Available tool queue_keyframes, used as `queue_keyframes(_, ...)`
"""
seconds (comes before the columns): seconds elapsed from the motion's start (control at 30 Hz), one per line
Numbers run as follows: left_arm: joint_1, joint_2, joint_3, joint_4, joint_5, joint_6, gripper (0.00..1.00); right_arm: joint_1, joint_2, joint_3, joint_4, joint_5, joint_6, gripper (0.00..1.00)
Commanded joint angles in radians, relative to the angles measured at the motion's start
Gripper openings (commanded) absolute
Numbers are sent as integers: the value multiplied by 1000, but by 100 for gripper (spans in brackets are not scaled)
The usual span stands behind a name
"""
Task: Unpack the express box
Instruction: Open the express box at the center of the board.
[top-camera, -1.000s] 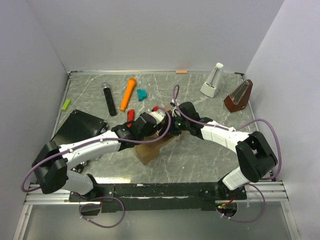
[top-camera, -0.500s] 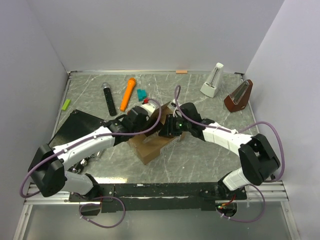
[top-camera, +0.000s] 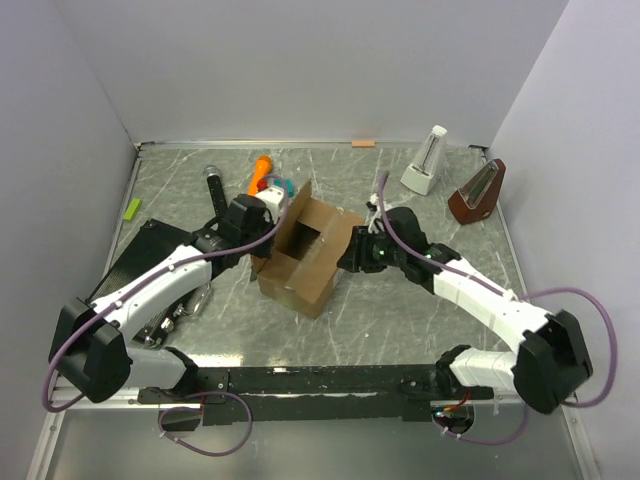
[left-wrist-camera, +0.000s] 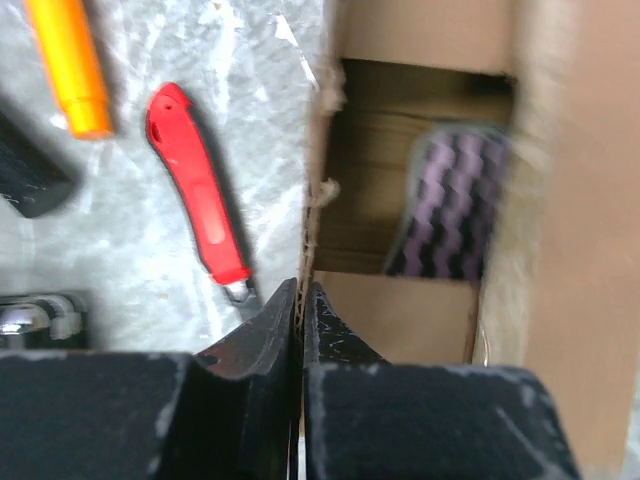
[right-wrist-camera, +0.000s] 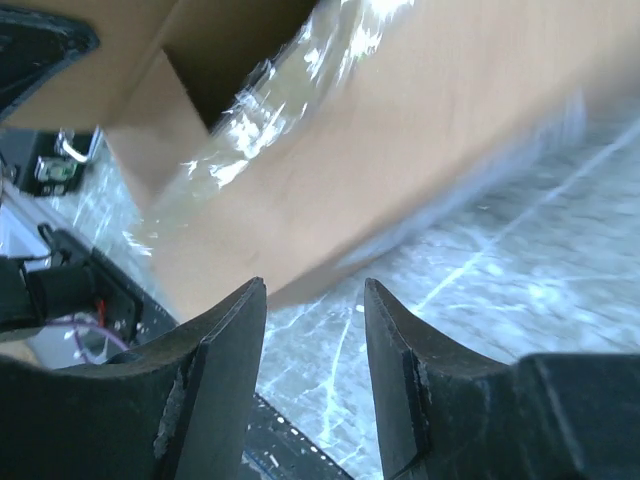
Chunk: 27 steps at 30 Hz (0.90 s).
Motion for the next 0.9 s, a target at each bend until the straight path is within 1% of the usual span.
queue_keyframes(0.0, 45, -38, -31, 50, 205, -149, 1, -16, -117, -21, -34, 94, -27, 52)
queue_keyframes(0.1, 52, -46, -60, 84, 296, -210, 1, -27, -151, -18, -55, 120, -35, 53)
queue_keyframes(0.23, 56, -44, -82, 116, 358, -289, 1, -30, -185, -15, -71, 136, -40, 54)
queue_keyframes(0.3, 57, -41, -97, 134, 382, -338, 1, -28, -180, 11, -98, 159, -53, 56)
queue_keyframes(0.37, 56, -32, -123, 168, 414, -410, 1, -16, -146, 65, -173, 217, -76, 61)
queue_keyframes(0.5, 56, -35, -186, 252, 430, -532, 1, 35, -57, 204, -325, 428, -112, 68)
queue_keyframes(0.6, 56, -60, -234, 307, 416, -606, 1, 56, -34, 257, -368, 498, -101, 71)
queue_keyframes(0.63, 56, -72, -248, 321, 405, -622, 1, 64, -34, 263, -367, 508, -101, 74)
queue_keyframes(0.67, 54, -81, -255, 329, 384, -635, 1, 70, -28, 278, -370, 519, -101, 82)
queue_keyframes(0.7, 56, -95, -264, 334, 361, -648, 1, 79, -14, 295, -379, 527, -106, 98)
queue_keyframes(0.87, 52, -142, -303, 372, 290, -695, 1, 148, 146, 459, -503, 619, -136, 99)
